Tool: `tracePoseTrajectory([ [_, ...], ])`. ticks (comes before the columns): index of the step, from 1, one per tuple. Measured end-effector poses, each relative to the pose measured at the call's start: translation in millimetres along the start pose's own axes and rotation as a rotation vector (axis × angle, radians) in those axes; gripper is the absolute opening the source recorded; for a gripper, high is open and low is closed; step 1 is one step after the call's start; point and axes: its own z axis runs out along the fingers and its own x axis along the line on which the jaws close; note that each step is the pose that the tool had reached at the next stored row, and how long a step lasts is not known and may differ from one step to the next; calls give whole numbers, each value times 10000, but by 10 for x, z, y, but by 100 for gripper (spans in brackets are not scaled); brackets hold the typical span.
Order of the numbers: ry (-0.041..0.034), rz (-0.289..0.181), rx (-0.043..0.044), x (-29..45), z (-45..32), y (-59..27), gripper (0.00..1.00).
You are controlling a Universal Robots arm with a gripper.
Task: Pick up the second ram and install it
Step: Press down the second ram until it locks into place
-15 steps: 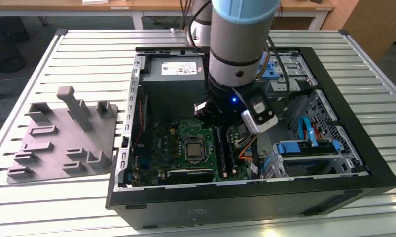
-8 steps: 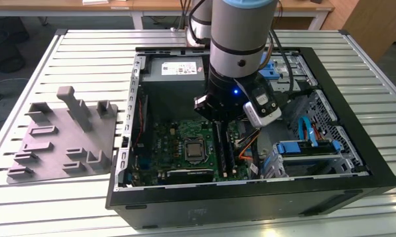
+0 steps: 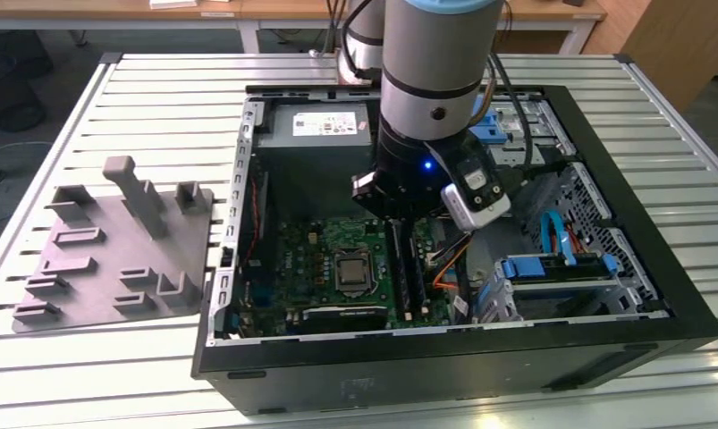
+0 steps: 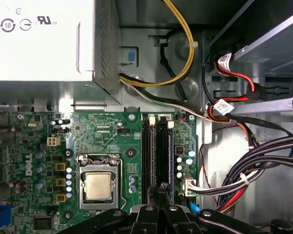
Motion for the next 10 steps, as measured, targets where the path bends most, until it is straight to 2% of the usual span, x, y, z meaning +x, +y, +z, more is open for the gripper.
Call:
tracePoseTrajectory([
  [3, 1, 0, 0, 0, 9, 2, 10],
  [5, 5, 2, 4, 3, 42, 24, 10],
  [10, 5, 0, 1, 10, 137, 201, 10],
])
